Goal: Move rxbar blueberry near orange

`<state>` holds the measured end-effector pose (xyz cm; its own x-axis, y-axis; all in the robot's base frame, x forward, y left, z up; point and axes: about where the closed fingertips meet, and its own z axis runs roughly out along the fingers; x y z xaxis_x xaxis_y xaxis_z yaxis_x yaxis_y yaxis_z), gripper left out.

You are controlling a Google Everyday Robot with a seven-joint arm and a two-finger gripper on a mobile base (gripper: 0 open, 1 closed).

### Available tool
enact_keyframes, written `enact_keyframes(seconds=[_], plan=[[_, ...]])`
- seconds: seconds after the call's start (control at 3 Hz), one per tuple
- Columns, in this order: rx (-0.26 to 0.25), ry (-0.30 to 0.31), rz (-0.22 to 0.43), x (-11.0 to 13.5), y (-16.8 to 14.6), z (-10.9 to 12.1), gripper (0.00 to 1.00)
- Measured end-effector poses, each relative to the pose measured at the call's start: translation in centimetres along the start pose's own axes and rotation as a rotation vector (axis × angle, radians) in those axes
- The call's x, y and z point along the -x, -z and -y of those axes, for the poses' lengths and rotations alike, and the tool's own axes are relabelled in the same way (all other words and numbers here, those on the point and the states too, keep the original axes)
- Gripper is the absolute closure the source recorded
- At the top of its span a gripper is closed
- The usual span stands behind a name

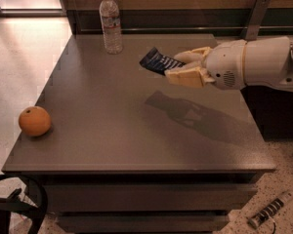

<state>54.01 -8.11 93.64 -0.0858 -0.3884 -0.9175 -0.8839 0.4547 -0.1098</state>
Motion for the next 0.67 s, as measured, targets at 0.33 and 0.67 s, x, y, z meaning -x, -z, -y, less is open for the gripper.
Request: enact_keyframes(seconds=[0.33, 0.67], plan=[[0.159, 0.063, -0.008, 0.49, -2.06, -3.92, 1.00], [0.164, 0.066, -0.005, 0.53, -2.30, -4.04, 1.00]])
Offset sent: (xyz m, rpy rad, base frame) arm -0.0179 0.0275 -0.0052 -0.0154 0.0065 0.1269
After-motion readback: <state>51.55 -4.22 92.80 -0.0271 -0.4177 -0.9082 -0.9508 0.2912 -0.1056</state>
